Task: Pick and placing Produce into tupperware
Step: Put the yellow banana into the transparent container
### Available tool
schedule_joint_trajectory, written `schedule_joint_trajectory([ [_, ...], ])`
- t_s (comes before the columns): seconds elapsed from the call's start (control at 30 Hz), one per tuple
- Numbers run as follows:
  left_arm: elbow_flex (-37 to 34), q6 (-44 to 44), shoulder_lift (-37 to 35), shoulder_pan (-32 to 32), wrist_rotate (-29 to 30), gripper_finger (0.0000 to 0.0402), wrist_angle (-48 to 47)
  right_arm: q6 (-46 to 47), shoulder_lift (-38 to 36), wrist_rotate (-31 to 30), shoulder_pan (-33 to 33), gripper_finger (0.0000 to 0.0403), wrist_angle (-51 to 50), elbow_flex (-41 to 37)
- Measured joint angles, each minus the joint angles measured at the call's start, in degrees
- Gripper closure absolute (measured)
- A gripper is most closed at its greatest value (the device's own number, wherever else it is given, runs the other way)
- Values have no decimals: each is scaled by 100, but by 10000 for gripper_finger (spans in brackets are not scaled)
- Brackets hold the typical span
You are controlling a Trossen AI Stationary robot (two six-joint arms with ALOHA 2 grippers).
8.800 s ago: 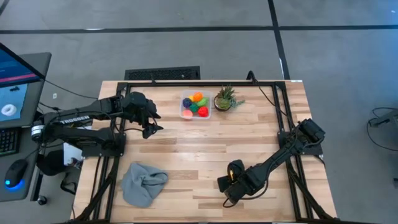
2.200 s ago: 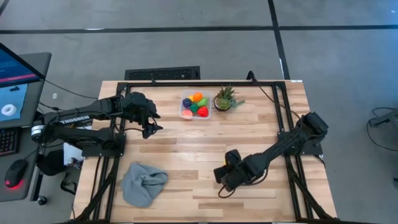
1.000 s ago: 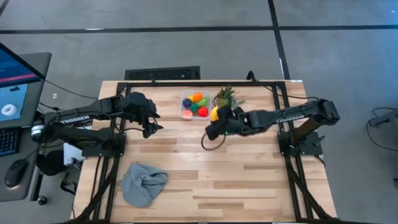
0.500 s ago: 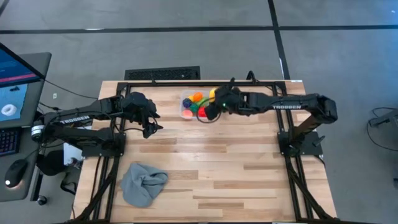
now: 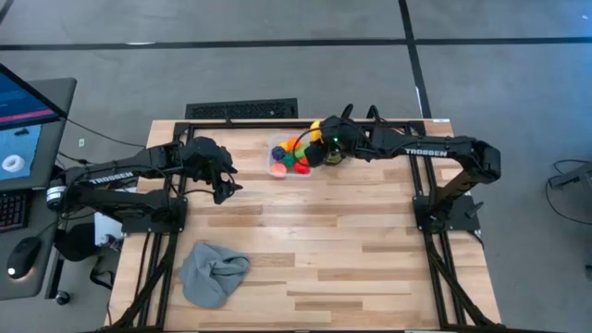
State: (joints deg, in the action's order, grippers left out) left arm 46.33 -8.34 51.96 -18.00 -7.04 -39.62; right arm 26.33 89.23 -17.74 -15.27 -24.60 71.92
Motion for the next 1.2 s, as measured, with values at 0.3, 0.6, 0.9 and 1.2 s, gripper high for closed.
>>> schedule_joint_trajectory([
  [0.3,0,-52,0,0,95,117,4,-90,0,44,4,229,-6,0],
  [0.6,0,-151,0,0,152,117,9,-140,0,191,24,217,29,0],
  [0.9,0,-302,0,35,293,117,11,-632,0,537,-53,231,313,0],
  [1.2,0,-581,-2,392,816,117,11,-689,201,963,-307,217,641,0],
])
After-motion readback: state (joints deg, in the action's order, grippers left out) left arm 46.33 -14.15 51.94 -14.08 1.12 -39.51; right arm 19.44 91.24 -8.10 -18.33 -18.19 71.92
